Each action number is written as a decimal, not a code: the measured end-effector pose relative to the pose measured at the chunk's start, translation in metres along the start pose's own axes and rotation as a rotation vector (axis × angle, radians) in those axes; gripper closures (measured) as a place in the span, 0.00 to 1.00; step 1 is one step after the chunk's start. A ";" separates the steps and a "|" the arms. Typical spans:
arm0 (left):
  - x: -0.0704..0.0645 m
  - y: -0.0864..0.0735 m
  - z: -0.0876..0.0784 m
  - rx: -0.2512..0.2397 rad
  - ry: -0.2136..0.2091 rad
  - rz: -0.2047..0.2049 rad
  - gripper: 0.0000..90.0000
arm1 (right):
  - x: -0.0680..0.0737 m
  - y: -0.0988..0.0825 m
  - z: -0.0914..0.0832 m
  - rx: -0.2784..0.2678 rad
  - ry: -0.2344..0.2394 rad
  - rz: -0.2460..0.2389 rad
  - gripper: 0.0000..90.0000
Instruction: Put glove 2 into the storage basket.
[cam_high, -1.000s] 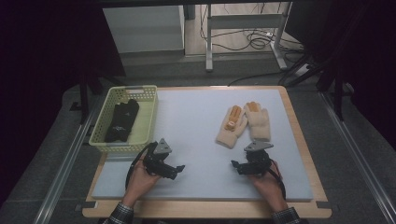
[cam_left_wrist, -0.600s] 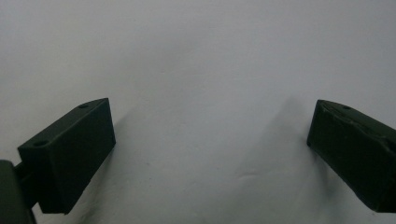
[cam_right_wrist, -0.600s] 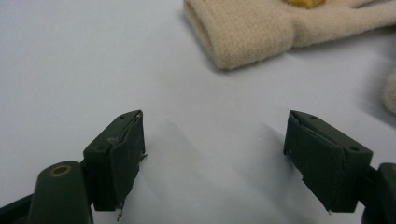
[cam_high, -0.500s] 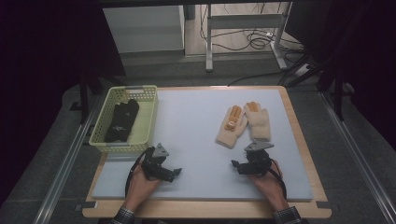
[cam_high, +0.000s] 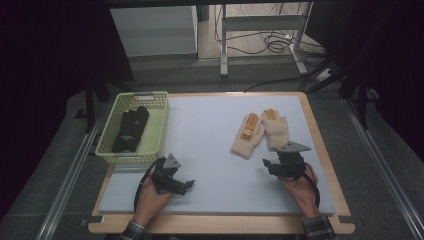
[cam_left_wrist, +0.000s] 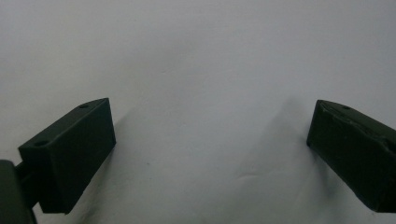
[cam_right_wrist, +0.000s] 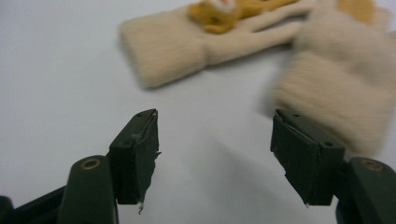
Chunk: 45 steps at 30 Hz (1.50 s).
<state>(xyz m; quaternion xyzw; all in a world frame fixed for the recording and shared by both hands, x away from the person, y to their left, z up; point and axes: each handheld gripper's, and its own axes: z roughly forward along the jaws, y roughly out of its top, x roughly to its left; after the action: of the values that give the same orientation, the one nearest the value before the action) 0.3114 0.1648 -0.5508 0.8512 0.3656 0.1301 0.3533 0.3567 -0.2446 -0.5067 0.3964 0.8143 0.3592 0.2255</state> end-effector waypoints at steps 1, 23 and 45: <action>0.000 0.000 0.000 0.000 0.000 0.000 0.01 | 0.000 0.000 0.000 0.000 0.000 0.000 0.40; 0.000 0.000 0.000 -0.001 0.000 -0.001 0.01 | -0.069 0.043 0.035 0.032 -0.094 0.064 0.48; 0.000 0.000 0.000 -0.002 -0.001 -0.002 0.02 | -0.083 0.047 0.088 0.081 -0.068 0.107 0.56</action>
<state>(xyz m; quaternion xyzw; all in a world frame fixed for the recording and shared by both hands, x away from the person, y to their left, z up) 0.3114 0.1648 -0.5509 0.8505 0.3663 0.1297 0.3546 0.4856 -0.2556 -0.5203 0.4600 0.7976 0.3240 0.2173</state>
